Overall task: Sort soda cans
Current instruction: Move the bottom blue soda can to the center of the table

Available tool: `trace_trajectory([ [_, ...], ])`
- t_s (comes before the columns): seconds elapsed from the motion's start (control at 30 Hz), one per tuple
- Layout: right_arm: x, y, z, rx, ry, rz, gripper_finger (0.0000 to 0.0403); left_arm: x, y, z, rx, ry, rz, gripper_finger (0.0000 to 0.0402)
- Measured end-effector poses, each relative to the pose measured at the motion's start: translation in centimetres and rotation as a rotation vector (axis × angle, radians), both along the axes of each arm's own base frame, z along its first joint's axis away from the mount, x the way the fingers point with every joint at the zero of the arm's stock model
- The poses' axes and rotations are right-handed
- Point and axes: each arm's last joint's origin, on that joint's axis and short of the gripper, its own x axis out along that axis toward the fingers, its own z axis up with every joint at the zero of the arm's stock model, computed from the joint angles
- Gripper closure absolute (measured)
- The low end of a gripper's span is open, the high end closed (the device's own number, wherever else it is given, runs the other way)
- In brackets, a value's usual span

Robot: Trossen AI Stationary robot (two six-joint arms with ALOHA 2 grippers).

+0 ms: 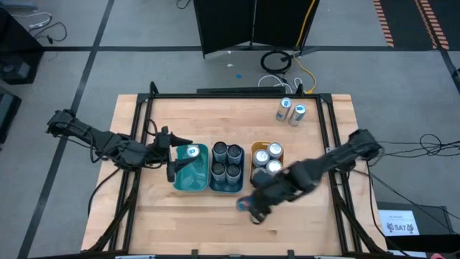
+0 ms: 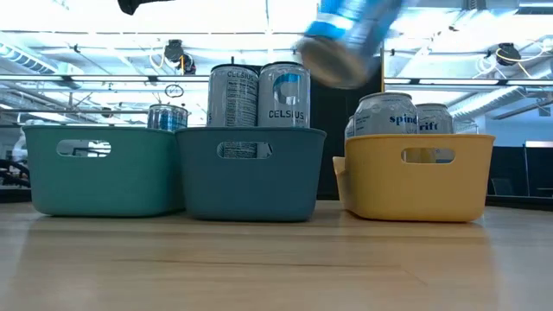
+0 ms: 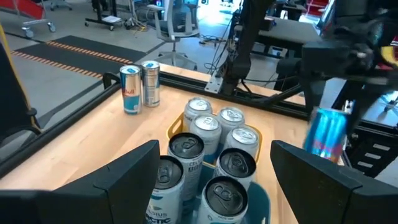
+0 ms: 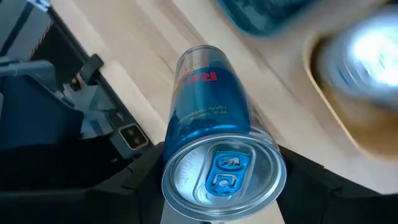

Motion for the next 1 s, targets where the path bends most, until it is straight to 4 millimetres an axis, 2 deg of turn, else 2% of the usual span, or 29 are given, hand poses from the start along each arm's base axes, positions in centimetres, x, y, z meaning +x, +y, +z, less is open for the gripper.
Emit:
trace_trajectory([
  [0.23,6.1,-0.9,0.3,-0.086,0.07,0.086,0.0182,-0.1,0.1,-0.5,0.003,0.043,0.006,0.0087],
  [0.33,7.8,-1.0,-1.1,-0.107,0.138,0.081,0.0182,-0.2,0.1,-0.7,-0.019,0.058,0.013,0.0087],
  [0.43,8.1,-1.4,-3.7,-0.035,0.254,0.05,0.0182,-0.2,0.1,-0.7,-0.019,0.064,0.011,0.0087],
  [0.53,7.9,-1.6,-5.3,-0.055,0.394,0.038,0.0167,-0.3,0.1,-0.8,-0.034,0.073,0.017,0.0087],
  [0.6,8.1,-1.6,-6.0,-0.075,0.406,0.035,0.0157,-0.3,0.1,-0.9,-0.047,0.076,0.022,0.0087],
  [1.0,8.3,-1.4,-6.8,-0.082,0.422,0.019,0.0147,-0.4,0.1,-1.1,-0.073,0.091,0.034,0.0087],
])
